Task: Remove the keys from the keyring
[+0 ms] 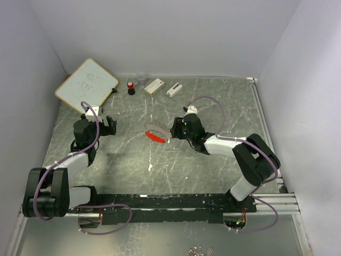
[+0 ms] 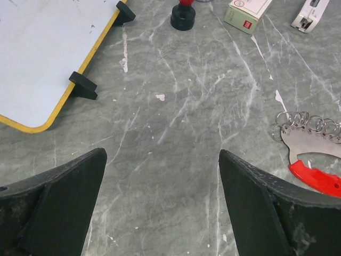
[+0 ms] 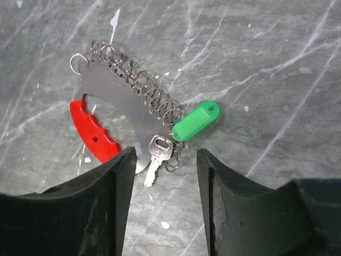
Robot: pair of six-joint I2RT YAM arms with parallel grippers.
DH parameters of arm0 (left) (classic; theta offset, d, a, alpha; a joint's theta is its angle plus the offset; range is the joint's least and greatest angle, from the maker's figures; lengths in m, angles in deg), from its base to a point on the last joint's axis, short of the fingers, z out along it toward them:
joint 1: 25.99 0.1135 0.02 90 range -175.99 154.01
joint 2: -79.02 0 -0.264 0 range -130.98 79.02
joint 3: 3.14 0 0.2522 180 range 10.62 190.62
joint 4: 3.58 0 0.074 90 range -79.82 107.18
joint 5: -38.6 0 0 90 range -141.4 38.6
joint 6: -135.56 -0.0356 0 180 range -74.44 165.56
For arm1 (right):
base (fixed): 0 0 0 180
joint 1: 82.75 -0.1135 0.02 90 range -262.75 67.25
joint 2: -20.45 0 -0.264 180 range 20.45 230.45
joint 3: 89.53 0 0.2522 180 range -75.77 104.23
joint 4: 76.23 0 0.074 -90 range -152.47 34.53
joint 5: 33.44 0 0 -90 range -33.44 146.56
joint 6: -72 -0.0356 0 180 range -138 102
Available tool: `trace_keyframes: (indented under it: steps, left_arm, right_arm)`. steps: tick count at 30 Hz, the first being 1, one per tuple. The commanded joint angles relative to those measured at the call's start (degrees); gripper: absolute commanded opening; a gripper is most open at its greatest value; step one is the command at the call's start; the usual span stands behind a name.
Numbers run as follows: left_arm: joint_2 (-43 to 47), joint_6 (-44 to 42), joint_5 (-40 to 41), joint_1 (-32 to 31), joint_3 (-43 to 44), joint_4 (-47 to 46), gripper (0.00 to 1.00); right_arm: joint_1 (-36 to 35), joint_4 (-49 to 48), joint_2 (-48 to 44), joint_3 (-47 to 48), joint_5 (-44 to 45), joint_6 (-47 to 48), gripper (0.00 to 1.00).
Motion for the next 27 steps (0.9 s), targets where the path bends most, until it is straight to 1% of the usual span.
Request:
trace_keyframes:
  steps: [1, 3, 7, 12, 21, 25, 27]
  left_arm:
    - [-0.7, 0.33, -1.87, -0.34, 1.71, -0.18, 0.98]
    - [-0.79, 0.24, -1.84, -0.32, 1.84, -0.09, 0.98]
    - [-1.02, 0.19, -2.05, -0.34, 1.93, -0.08, 0.98]
    - [-1.38, 0.19, -2.27, -0.39, 2.09, 0.06, 0.98]
    - [-2.11, 0.06, -2.63, -0.37, 2.49, 0.19, 0.98]
    - [-2.4, 0.02, -2.79, -0.37, 2.65, 0.29, 0.98]
    - [-2.47, -0.02, -2.84, -0.37, 2.74, 0.51, 0.98]
  right_arm:
    - [-0.27, -1.89, 1.29, 1.88, 2.43, -3.32, 0.5]
    - [-0.25, -1.27, 2.03, 2.52, 3.49, -4.39, 0.49]
    - [-0.2, -0.66, 3.38, 3.34, 5.13, -6.11, 0.4]
    - [-0.16, -2.5, 4.26, 2.47, 7.32, -8.62, 0.35]
    - [0.06, -2.91, 4.7, 2.04, 8.03, -12.17, 0.35]
    - [0.02, -1.87, 5.76, 2.67, 8.19, -13.45, 0.41]
    - [0.04, -1.55, 6.13, 2.47, 8.68, -14.54, 0.41]
